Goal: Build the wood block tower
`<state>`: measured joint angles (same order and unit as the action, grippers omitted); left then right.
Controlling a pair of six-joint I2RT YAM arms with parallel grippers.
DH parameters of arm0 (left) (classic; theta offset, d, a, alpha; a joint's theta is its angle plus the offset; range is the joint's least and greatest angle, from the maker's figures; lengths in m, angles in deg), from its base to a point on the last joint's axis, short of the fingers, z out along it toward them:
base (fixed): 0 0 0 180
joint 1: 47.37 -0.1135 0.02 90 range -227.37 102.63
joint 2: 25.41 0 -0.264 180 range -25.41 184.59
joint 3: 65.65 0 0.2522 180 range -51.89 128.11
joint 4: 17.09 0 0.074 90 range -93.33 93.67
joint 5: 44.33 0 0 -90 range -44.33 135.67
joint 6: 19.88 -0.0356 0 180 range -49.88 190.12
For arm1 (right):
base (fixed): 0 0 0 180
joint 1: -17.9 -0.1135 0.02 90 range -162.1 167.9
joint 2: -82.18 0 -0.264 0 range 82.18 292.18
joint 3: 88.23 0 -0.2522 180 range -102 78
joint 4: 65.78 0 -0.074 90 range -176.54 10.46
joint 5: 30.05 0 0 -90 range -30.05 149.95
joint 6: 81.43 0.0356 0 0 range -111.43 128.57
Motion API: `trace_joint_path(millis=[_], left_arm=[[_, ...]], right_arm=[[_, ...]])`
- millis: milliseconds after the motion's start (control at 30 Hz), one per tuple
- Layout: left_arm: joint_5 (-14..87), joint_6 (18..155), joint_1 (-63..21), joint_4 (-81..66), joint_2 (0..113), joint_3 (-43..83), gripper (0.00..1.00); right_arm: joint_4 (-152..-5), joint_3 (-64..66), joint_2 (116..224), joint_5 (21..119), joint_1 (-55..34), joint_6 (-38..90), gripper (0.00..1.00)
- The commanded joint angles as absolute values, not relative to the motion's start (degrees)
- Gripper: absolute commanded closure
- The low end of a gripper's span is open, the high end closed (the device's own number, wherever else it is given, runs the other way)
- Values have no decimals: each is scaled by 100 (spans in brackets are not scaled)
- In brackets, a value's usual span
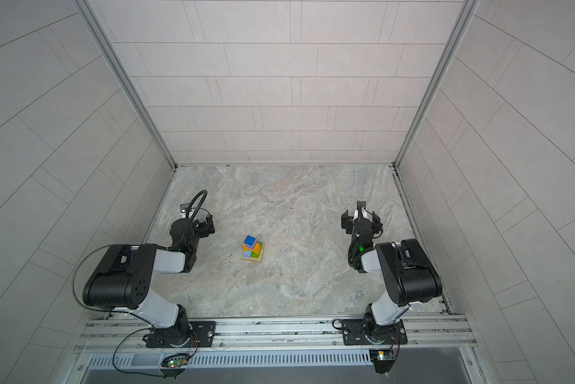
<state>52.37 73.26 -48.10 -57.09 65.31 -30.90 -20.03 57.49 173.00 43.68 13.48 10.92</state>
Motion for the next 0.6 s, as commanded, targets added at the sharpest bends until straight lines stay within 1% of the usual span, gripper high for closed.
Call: trace_joint_path(millis=[0,567], left_arm=[[5235,7330,-4787,-5918,6529,-3091,0],[5244,7329,-4779,-5864,6528,-3071,0]], right_arm=[[-2225,5838,17227,4044,1382,1191,1],[-2092,5873,17262,3976,1368,1152,1]])
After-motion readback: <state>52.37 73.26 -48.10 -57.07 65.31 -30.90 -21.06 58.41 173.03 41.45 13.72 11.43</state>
